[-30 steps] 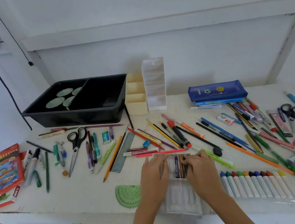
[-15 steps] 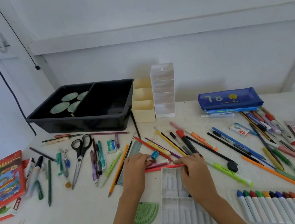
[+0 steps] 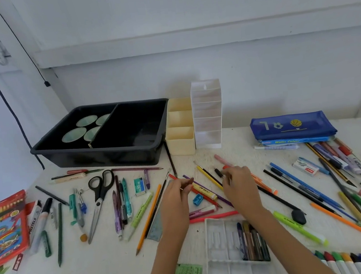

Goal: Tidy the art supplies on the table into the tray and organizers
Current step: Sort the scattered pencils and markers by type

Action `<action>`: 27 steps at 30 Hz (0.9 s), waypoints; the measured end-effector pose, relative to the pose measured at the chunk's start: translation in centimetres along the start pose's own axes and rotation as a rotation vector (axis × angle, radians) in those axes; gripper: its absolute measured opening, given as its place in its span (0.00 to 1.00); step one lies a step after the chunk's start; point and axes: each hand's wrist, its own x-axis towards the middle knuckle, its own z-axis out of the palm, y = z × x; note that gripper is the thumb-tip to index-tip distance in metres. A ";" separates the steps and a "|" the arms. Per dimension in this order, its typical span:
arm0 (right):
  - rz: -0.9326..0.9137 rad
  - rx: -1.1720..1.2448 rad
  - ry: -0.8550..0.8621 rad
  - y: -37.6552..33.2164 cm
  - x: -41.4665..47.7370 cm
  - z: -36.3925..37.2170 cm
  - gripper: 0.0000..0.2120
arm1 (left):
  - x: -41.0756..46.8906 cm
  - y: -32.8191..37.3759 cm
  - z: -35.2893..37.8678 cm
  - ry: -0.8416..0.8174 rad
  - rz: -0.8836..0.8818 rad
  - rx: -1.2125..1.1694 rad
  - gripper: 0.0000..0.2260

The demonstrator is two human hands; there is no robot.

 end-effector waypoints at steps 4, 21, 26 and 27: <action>0.066 -0.179 -0.010 0.7 3.7 0.7 0.10 | 0.7 0.8 0.6 0.002 -0.060 -0.164 0.05; 0.327 -0.333 -0.164 0.0 7.8 2.2 0.23 | 0.1 2.4 1.1 -0.045 -0.136 -0.354 0.06; 0.138 -0.116 -0.070 0.1 5.8 1.5 0.09 | -0.7 2.8 0.3 -0.029 -0.140 -0.366 0.06; 0.111 -0.004 -0.046 0.0 5.3 1.0 0.09 | -0.9 2.9 0.2 -0.019 -0.156 -0.381 0.06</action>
